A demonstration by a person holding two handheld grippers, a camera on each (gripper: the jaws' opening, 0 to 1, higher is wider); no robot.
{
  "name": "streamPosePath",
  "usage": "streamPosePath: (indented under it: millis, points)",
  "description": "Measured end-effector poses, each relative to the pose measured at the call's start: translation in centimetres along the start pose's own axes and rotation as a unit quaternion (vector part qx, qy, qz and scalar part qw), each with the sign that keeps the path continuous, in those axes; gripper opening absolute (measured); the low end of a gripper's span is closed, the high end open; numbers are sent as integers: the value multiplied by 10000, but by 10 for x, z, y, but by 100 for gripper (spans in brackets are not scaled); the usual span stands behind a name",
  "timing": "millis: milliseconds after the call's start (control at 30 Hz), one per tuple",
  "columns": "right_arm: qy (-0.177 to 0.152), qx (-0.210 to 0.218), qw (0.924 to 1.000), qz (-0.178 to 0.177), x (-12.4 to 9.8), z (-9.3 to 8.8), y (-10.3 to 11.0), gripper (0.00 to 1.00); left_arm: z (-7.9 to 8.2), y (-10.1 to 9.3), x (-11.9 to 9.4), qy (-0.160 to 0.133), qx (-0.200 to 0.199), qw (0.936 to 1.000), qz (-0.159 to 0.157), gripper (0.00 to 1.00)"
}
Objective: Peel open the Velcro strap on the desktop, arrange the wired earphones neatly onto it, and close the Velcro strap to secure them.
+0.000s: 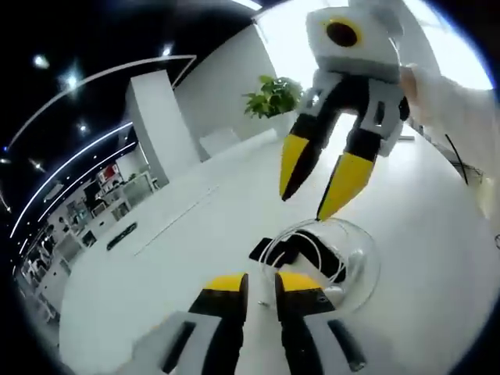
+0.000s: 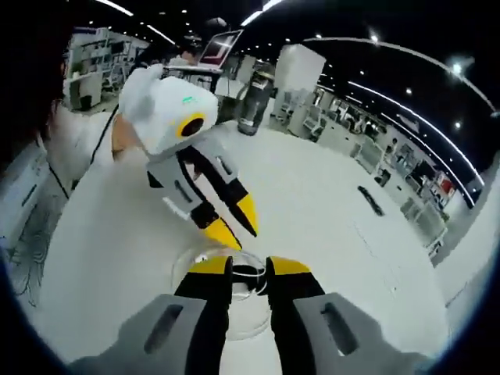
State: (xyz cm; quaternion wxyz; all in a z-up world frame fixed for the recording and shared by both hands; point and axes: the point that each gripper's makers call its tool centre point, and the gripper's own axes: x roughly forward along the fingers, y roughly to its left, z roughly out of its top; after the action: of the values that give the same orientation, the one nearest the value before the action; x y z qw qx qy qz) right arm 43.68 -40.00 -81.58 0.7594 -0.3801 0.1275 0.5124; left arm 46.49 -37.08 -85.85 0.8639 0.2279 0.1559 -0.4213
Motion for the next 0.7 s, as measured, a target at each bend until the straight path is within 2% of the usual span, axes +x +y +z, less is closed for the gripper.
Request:
streamPosePath:
  millis: [67, 200, 267, 400, 500, 700]
  points:
    - [147, -327, 9993, -38, 4, -3, 3, 19, 0, 1, 1, -7, -14, 10000, 16, 18]
    - [322, -447, 9985, 40, 12, -9, 9, 19, 0, 1, 1, -5, -52, 10000, 37, 18]
    - [447, -764, 9961, 8, 15, -11, 9, 19, -1, 0, 1, 19, -33, 10000, 42, 18]
    - [643, -1299, 9894, -100, 19, -11, 9, 19, 0, 1, 0, 20, -16, 10000, 61, 18]
    - [866, -1783, 9799, -206, 22, -14, 10, 19, 0, 2, 0, 16, -15, 10000, 78, 18]
    - [1083, -2362, 9653, -257, 25, -15, 16, 19, 4, 2, 0, -59, -12, 9999, 86, 18]
